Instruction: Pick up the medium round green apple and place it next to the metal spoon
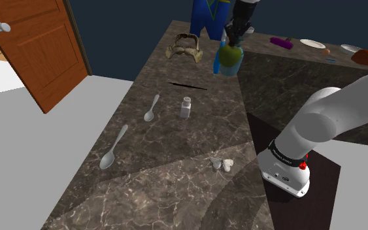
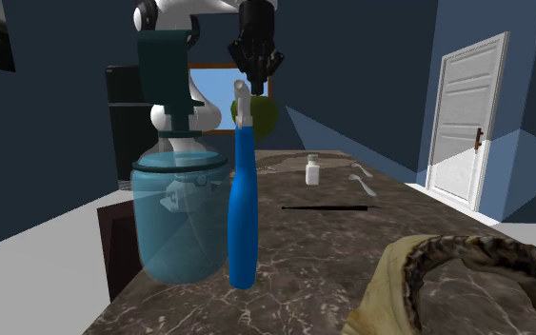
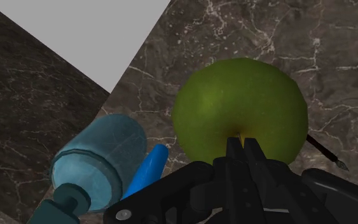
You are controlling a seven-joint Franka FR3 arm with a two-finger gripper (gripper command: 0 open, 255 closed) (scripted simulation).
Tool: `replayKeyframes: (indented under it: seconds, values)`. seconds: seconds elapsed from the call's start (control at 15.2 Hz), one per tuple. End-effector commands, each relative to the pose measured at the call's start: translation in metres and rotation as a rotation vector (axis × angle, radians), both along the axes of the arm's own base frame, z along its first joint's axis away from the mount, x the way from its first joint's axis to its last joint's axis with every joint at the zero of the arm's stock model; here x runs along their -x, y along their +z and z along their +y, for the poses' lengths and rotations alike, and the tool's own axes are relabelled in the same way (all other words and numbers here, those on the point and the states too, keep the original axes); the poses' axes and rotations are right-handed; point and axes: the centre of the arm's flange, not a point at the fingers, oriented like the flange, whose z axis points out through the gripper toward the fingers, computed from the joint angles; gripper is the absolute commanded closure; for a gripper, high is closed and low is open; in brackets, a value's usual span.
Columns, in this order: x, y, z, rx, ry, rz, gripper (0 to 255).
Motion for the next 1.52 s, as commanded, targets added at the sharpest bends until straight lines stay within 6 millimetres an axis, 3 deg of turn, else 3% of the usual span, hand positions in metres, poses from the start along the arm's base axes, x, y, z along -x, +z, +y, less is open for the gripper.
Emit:
replayKeyframes:
  seconds: [0.0,1.45]
  values:
    - [0.002,0.004,0.022,0.0,0.0,0.0,255]
    - [0.019,0.005,0.312,0.0,0.0,0.0,255]
